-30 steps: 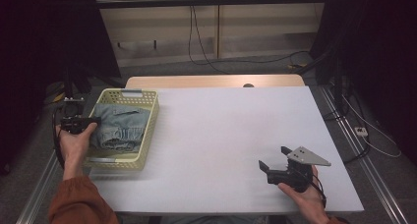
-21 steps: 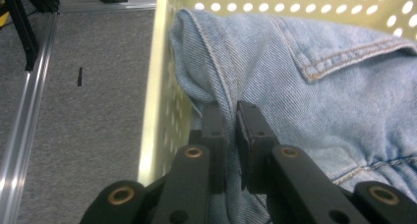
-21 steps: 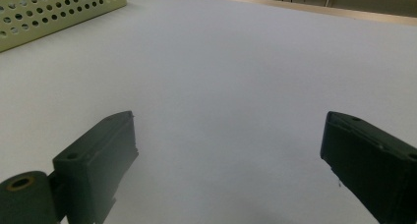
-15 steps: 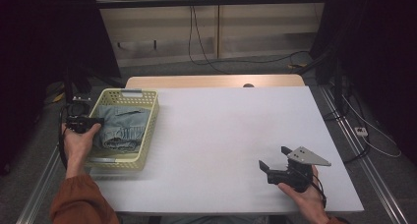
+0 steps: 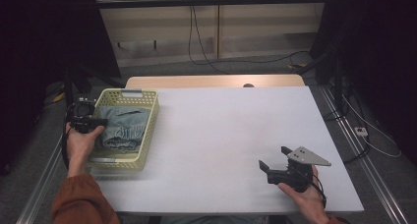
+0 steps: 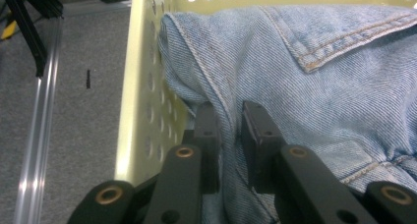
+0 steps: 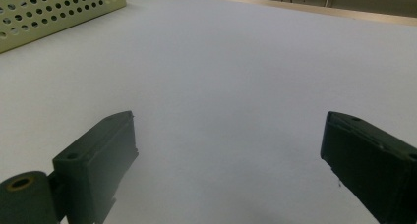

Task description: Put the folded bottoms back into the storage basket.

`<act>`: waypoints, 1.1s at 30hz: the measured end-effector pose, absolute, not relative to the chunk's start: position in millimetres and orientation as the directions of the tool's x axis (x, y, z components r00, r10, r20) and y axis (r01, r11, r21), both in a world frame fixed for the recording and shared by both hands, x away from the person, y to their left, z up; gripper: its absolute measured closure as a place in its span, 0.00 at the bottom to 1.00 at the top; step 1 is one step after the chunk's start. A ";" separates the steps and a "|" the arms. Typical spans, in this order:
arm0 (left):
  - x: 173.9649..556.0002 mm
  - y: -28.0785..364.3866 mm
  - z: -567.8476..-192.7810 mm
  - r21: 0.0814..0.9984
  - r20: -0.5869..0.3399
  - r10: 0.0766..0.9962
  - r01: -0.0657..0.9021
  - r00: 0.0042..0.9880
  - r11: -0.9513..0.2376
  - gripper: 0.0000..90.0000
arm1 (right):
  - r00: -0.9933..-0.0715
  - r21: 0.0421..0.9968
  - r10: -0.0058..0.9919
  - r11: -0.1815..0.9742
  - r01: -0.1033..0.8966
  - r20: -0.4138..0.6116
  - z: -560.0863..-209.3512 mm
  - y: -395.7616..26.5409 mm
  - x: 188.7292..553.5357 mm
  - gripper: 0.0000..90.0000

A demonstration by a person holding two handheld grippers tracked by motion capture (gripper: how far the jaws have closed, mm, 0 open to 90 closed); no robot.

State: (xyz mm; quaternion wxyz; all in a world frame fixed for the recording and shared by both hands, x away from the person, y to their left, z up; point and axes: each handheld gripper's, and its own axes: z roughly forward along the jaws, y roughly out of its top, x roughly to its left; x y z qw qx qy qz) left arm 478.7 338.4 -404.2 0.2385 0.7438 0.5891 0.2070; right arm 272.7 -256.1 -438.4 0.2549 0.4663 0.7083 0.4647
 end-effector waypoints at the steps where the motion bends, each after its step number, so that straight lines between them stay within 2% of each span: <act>1: 479.3 337.9 -404.6 0.593 0.027 0.974 0.781 0.225 -0.196 0.86 | -0.436 0.895 0.897 0.136 0.424 0.070 -438.5 -256.3 273.0 0.07; 17: 483.7 335.2 -414.0 0.578 0.050 0.969 0.784 0.243 -0.226 0.82 | -0.439 0.895 0.896 0.143 0.423 0.064 -438.7 -255.7 273.1 0.08; 26: 485.9 333.6 -417.3 0.571 0.037 0.972 0.794 0.230 -0.210 0.82 | -0.440 0.894 0.896 0.144 0.424 0.064 -438.7 -255.3 273.0 0.08; 33: 488.2 333.8 -422.1 0.554 0.015 0.965 0.801 0.262 -0.226 0.81 | -0.441 0.895 0.895 0.145 0.422 0.063 -438.7 -255.3 273.0 0.08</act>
